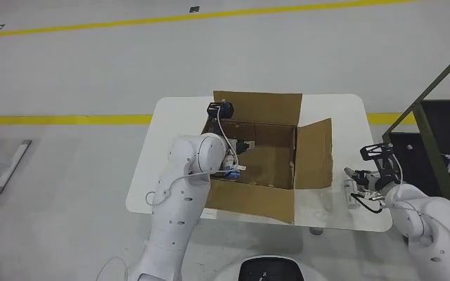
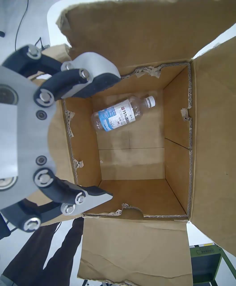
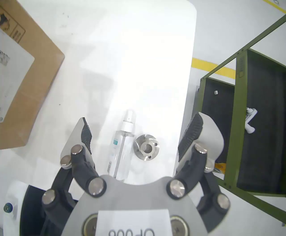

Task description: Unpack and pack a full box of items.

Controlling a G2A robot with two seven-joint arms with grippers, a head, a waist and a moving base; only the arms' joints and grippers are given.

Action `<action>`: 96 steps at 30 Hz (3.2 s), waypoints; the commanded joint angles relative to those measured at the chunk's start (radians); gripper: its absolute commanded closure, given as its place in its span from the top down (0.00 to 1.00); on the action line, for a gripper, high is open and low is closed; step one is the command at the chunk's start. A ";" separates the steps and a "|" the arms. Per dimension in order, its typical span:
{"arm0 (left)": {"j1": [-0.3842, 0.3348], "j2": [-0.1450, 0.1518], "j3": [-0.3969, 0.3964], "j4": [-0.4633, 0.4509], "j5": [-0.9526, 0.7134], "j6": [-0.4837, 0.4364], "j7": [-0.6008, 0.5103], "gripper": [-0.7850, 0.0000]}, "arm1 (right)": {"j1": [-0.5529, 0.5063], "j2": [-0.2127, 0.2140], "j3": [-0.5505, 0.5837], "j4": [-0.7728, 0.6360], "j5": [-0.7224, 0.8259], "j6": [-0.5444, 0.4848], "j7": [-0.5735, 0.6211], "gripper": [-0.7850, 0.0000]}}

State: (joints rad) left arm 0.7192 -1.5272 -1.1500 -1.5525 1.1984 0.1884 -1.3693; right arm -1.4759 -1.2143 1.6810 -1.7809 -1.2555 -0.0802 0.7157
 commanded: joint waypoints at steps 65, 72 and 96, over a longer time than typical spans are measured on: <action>0.054 0.018 -0.008 -0.131 0.116 -0.089 0.124 1.00 | 0.168 -0.005 -0.028 0.220 0.414 0.037 0.161 0.00; 0.096 0.039 -0.014 -0.239 0.376 -0.145 0.115 1.00 | 0.168 0.002 0.137 0.209 0.868 -0.069 0.183 0.00; 0.147 0.043 -0.142 -0.126 0.282 -0.141 0.035 0.00 | 0.160 0.038 0.197 0.214 1.265 -0.181 0.249 0.00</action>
State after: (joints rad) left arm 0.8662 -1.4841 -1.2857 -1.6838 1.5012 0.0422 -1.3336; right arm -1.3132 -1.1779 1.8780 -1.5651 0.0076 -0.2614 0.9656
